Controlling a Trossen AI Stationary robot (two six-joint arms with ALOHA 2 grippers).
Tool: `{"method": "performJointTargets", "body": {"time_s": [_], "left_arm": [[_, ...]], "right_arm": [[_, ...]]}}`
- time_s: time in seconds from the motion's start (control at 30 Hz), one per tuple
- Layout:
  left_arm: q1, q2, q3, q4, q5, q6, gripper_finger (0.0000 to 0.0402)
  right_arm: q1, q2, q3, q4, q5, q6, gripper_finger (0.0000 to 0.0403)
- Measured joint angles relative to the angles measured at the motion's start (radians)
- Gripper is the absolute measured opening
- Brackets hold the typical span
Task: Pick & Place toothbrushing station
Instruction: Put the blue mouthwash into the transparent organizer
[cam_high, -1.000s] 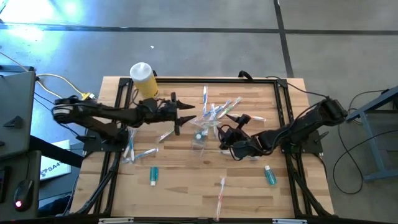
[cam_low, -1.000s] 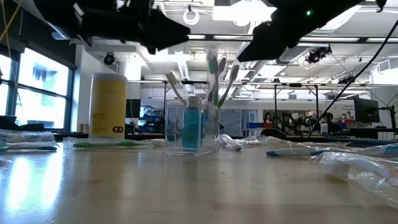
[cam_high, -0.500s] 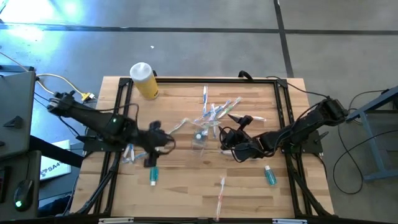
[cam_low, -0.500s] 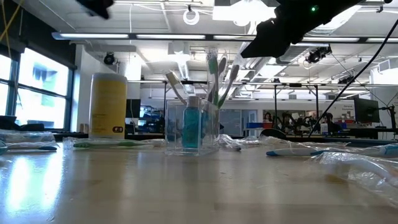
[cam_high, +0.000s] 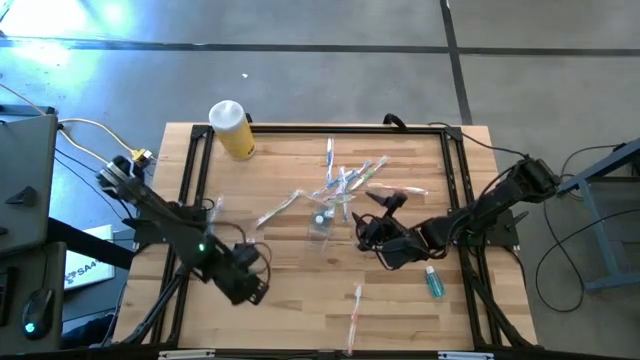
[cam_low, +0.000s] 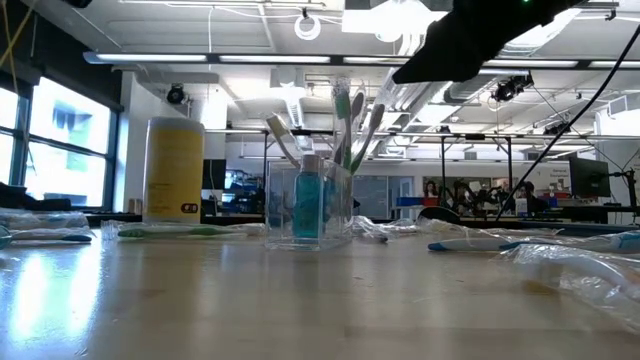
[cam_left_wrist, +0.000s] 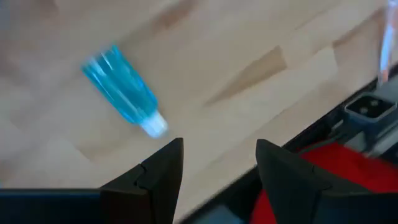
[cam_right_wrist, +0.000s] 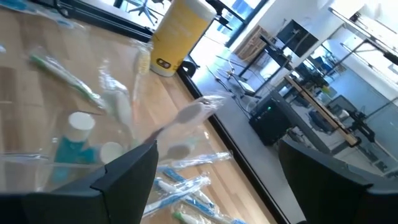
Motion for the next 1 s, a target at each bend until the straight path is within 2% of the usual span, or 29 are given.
{"method": "performJointTargets", "body": {"time_s": [0.17, 0.3, 0.43, 0.67, 1.0], "left_arm": [[-0.067, 0.1, 0.0, 0.094, 0.01, -0.191, 0.0196], [-0.097, 0.156, 0.0, 0.083, 0.007, -0.311, 0.0196], [-0.121, 0.195, 0.0, 0.028, 0.037, -0.438, 0.0196], [-0.118, 0.196, -0.002, -0.104, 0.004, -0.513, 0.0196], [-0.119, 0.196, -0.068, -0.003, -0.029, -0.598, 0.0196]], "right_arm": [[0.04, 0.0, 0.0, 0.0, 0.0, -0.004, 0.0326], [0.084, 0.0, 0.0, -0.004, -0.013, 0.022, 0.0326], [0.129, 0.0, 0.0, -0.008, -0.07, 0.065, 0.0326], [0.191, 0.0, 0.0, -0.006, -0.086, 0.084, 0.0326], [0.248, 0.0, 0.0, -0.06, -0.112, 0.137, 0.0326]]}}
